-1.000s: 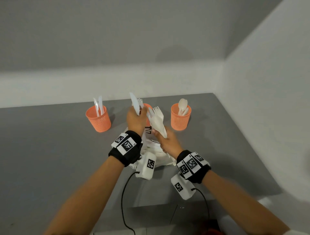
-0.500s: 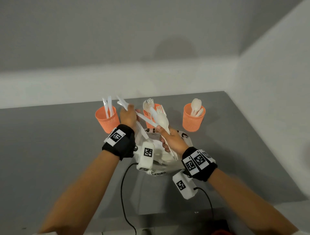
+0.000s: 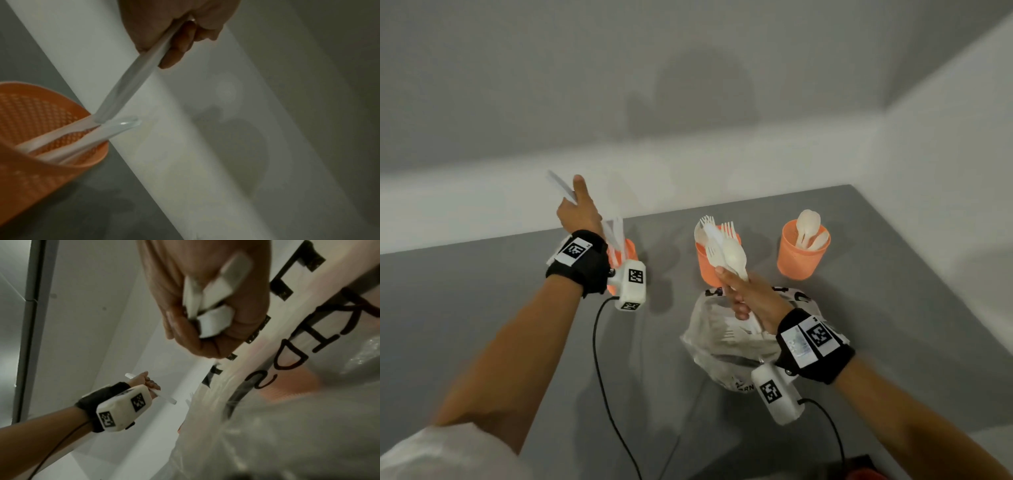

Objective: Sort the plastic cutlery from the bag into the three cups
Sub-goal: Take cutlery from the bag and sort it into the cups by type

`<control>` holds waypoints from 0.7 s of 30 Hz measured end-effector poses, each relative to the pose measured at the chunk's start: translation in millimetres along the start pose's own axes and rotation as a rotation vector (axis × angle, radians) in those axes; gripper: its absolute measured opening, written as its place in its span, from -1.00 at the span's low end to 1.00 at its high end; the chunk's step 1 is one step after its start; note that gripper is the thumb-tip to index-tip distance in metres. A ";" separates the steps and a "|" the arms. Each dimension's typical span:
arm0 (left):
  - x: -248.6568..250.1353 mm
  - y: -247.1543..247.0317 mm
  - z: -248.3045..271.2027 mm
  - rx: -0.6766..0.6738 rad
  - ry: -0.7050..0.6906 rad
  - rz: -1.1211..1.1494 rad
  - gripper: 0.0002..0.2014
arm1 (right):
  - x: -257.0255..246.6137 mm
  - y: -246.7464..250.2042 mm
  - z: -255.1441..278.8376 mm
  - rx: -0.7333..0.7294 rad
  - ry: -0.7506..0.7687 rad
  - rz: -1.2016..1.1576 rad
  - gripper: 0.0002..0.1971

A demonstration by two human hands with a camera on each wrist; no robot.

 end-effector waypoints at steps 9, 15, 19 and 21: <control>-57.8 -11.0 -17.3 -0.200 -0.097 -0.283 -0.52 | -2.4 -6.1 -9.1 0.035 -0.076 -0.090 -0.74; -81.0 -4.3 -12.6 -0.231 -0.339 -0.476 -0.71 | -5.1 -9.1 -11.7 0.034 -0.076 -0.038 -0.76; -53.6 1.0 8.3 -0.182 -0.554 -0.455 -0.75 | -3.6 -14.0 -12.8 -0.015 -0.064 -0.042 -0.92; -38.6 -1.7 27.6 -0.296 -0.540 -0.318 -0.80 | -2.8 -17.3 -12.1 -0.042 -0.065 -0.041 -0.88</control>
Point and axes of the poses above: each hand's wrist, its own z-axis away from the middle knuckle, its own y-axis out of the back of the hand, x = y × z, the point moved 2 cm from there along -z, towards the middle knuckle, and after that the axes turned 5 degrees about x, right-handed, at the moved point
